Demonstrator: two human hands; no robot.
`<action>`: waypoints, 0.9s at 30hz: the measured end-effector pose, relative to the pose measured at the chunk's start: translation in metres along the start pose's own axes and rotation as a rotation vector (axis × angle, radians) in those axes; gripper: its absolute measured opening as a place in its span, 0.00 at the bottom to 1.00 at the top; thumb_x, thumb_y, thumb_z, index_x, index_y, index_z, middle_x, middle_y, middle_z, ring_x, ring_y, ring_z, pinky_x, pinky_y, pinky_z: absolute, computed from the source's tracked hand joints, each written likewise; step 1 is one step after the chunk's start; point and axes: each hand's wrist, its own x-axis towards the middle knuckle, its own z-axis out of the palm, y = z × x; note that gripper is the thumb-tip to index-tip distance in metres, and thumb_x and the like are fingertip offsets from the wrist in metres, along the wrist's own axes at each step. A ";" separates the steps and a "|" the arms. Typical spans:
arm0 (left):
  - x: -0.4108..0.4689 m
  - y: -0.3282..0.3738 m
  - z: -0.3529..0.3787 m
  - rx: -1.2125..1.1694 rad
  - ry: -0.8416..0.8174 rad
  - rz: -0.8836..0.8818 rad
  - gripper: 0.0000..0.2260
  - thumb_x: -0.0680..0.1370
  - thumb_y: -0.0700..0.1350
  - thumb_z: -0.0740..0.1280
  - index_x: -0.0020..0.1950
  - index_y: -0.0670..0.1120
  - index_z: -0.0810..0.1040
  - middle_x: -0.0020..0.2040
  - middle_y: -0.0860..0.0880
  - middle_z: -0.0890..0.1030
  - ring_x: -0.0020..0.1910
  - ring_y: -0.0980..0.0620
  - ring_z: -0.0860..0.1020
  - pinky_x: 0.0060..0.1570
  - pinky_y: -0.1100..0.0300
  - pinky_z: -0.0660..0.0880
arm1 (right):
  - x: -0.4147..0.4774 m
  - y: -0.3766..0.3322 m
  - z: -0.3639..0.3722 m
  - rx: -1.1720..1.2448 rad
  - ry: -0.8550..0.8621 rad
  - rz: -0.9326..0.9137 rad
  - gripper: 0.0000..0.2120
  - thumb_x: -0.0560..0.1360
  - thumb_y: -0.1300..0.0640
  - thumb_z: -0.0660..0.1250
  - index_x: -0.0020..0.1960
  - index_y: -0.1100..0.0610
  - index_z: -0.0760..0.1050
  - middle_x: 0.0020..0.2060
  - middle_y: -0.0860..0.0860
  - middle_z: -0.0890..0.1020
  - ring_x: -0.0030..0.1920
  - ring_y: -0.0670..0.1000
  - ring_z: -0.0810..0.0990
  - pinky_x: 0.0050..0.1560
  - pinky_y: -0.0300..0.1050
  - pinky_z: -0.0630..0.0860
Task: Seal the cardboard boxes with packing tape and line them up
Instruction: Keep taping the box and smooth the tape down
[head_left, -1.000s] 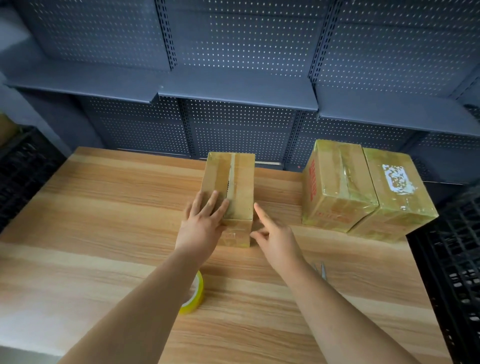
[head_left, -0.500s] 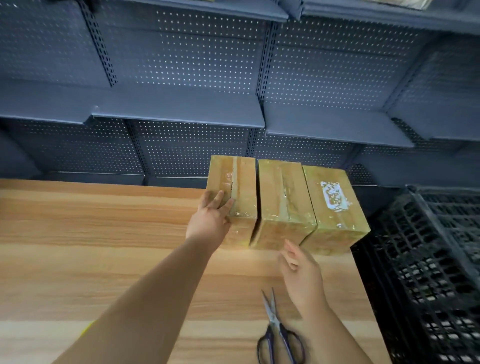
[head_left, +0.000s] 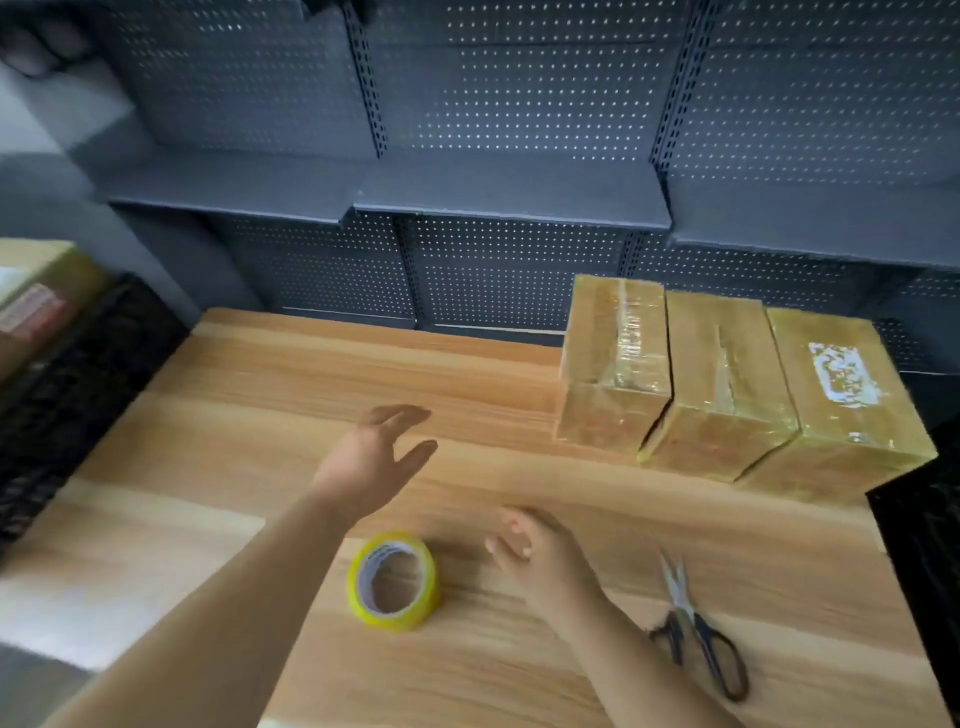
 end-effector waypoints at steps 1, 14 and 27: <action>-0.017 -0.018 -0.005 0.008 -0.001 -0.030 0.18 0.77 0.55 0.69 0.66 0.51 0.78 0.66 0.53 0.77 0.66 0.52 0.73 0.63 0.59 0.70 | 0.001 -0.010 0.016 -0.005 -0.022 -0.019 0.21 0.78 0.46 0.67 0.69 0.47 0.73 0.59 0.40 0.72 0.63 0.44 0.75 0.64 0.43 0.72; -0.120 -0.093 0.048 0.164 -0.320 0.185 0.24 0.70 0.61 0.57 0.55 0.49 0.81 0.55 0.50 0.81 0.64 0.49 0.73 0.59 0.55 0.74 | 0.004 -0.014 0.108 0.093 -0.140 0.264 0.36 0.74 0.72 0.57 0.75 0.43 0.63 0.64 0.46 0.74 0.50 0.50 0.81 0.43 0.36 0.75; -0.118 -0.084 0.058 0.015 -0.443 0.119 0.18 0.78 0.49 0.66 0.68 0.54 0.74 0.59 0.49 0.81 0.57 0.45 0.77 0.51 0.59 0.74 | -0.023 -0.022 0.130 0.368 0.265 0.248 0.19 0.72 0.64 0.74 0.60 0.50 0.81 0.52 0.49 0.84 0.53 0.46 0.82 0.58 0.41 0.76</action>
